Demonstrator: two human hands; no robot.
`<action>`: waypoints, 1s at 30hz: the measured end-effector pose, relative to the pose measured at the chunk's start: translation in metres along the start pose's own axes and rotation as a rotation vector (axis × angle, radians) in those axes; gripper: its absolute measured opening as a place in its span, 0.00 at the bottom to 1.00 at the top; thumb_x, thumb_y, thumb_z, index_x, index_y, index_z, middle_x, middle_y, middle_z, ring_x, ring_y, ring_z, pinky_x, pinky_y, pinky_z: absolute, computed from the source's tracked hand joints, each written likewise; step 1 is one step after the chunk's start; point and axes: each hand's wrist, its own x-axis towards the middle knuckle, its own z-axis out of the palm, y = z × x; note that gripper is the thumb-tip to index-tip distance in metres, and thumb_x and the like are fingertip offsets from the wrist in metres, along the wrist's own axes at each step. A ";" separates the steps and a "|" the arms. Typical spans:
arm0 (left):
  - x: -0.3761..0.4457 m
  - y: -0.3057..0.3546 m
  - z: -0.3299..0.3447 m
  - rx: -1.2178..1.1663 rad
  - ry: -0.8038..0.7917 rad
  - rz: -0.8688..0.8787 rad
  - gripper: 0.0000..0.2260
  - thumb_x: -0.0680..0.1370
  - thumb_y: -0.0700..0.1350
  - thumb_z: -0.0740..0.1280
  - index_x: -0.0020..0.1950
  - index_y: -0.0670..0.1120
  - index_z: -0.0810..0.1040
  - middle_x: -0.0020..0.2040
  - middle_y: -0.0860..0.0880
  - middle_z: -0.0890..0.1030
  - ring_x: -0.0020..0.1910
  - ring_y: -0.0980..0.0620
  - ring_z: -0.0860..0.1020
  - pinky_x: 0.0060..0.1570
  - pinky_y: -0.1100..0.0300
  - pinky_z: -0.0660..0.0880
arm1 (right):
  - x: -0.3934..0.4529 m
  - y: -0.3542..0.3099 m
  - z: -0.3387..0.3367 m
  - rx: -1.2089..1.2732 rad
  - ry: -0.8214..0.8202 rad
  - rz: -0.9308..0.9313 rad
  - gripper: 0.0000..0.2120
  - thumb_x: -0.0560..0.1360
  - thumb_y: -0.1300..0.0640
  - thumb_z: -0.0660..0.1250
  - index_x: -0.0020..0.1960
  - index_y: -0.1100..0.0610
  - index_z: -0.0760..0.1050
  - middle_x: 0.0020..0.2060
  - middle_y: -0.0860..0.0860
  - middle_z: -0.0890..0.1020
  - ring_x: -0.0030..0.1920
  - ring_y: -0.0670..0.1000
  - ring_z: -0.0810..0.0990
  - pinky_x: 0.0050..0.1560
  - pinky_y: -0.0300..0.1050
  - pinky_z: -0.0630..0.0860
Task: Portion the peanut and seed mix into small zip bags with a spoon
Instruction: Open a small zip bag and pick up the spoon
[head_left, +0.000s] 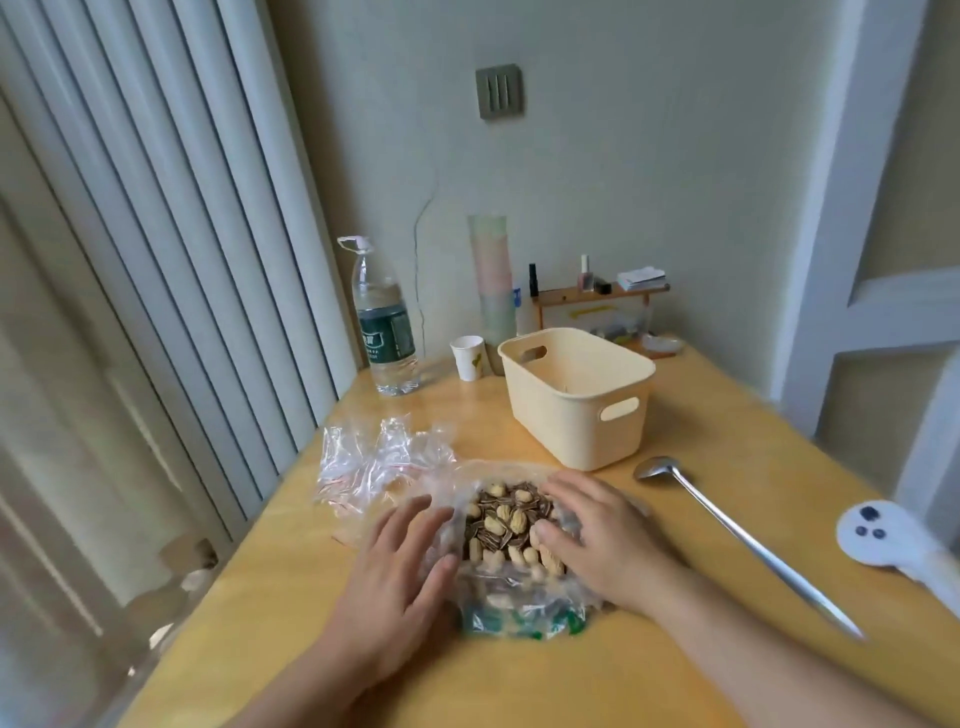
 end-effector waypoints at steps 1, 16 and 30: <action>0.003 -0.004 -0.005 0.020 0.011 0.018 0.25 0.82 0.67 0.51 0.76 0.62 0.69 0.75 0.66 0.64 0.77 0.66 0.54 0.77 0.60 0.55 | 0.004 0.000 -0.002 0.014 -0.006 -0.008 0.27 0.82 0.37 0.60 0.78 0.45 0.69 0.77 0.39 0.66 0.76 0.41 0.63 0.76 0.38 0.56; 0.049 -0.100 -0.066 0.337 -0.329 -0.088 0.04 0.76 0.58 0.72 0.48 0.61 0.80 0.49 0.60 0.77 0.44 0.62 0.78 0.48 0.56 0.79 | 0.059 -0.035 -0.006 0.063 0.009 -0.082 0.18 0.81 0.43 0.65 0.70 0.42 0.76 0.68 0.39 0.74 0.70 0.43 0.69 0.70 0.42 0.67; 0.089 0.093 -0.082 -0.440 0.331 -0.020 0.08 0.76 0.43 0.73 0.45 0.53 0.76 0.42 0.55 0.86 0.41 0.55 0.85 0.41 0.56 0.83 | 0.046 -0.005 -0.005 0.414 0.361 -0.113 0.13 0.77 0.60 0.72 0.57 0.45 0.83 0.45 0.41 0.80 0.44 0.48 0.79 0.44 0.37 0.76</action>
